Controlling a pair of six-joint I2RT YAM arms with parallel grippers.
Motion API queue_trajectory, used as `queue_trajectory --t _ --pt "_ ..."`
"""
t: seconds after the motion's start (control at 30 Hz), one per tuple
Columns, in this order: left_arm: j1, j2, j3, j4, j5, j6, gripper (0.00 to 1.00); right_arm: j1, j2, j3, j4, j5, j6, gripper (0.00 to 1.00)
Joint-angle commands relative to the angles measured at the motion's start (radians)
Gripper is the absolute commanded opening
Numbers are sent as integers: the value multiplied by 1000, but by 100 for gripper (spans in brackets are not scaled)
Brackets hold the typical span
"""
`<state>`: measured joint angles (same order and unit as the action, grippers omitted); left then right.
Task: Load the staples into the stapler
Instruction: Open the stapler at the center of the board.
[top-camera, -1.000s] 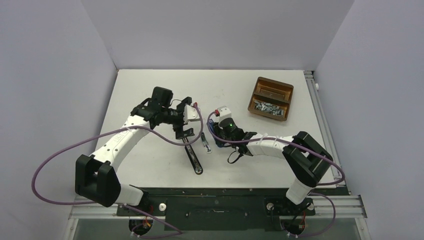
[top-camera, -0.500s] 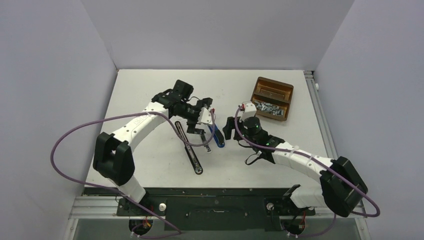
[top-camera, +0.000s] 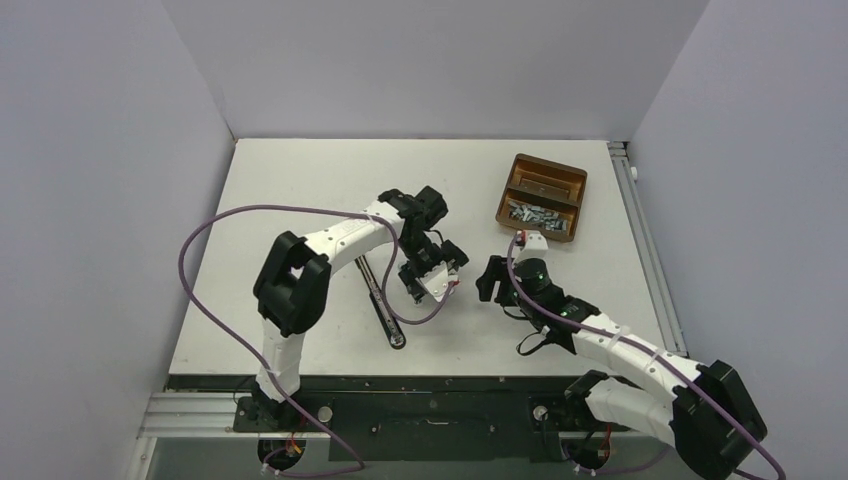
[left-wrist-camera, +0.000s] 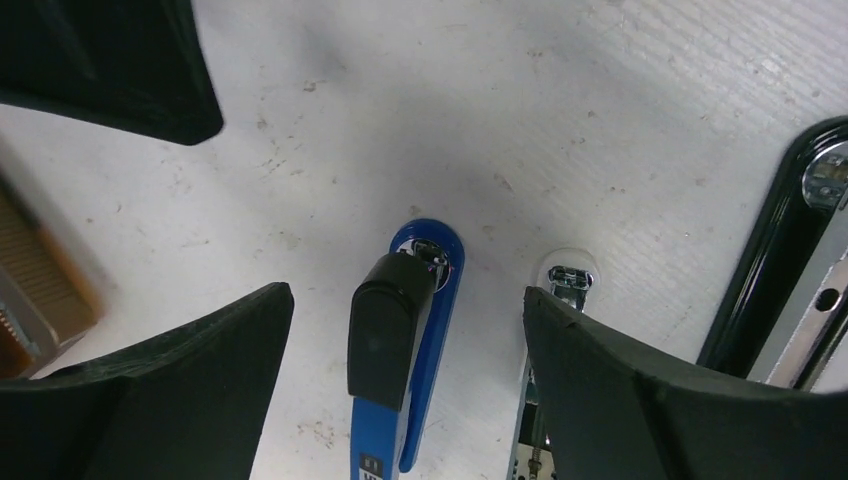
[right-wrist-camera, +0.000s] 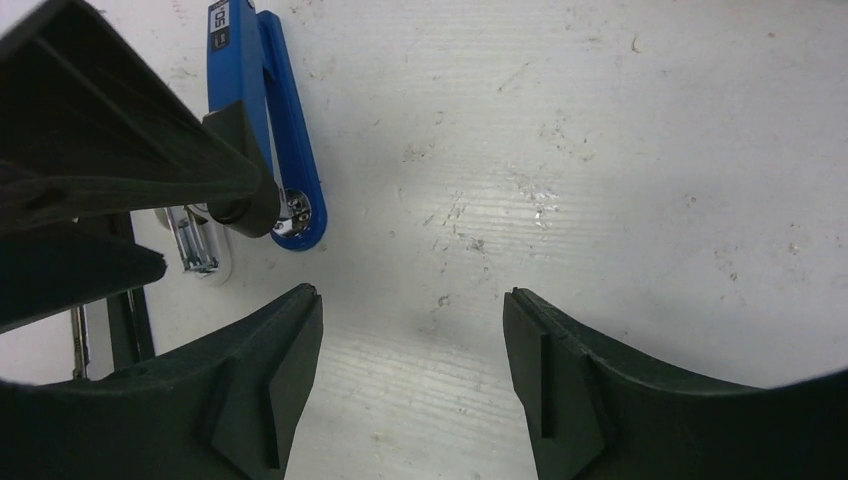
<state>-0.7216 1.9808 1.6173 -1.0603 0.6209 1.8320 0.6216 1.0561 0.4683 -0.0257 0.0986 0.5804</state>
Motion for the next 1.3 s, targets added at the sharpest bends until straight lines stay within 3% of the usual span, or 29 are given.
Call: queue_trajectory --t 0.0,0.27,0.43,0.73,0.9,1.13,1.27 --pt "-8 60 99 -102 -48 112 80 -14 -78 -38 17 -7 41 65" --pt "-11 145 173 -69 -101 90 62 -54 -120 -101 87 -88 66 66" --pt "-18 185 218 -103 -132 108 41 -94 -127 -131 160 -221 80 67" --pt "-46 173 191 -127 -165 145 36 -179 -64 -192 325 -418 92 70" --pt "-56 162 251 -138 -138 104 26 -190 -36 -207 356 -430 70 76" --pt "-56 145 371 -242 -102 73 14 -189 50 -178 387 -438 53 76" --pt "-57 125 377 -277 -94 69 14 -186 63 -166 426 -481 41 77"
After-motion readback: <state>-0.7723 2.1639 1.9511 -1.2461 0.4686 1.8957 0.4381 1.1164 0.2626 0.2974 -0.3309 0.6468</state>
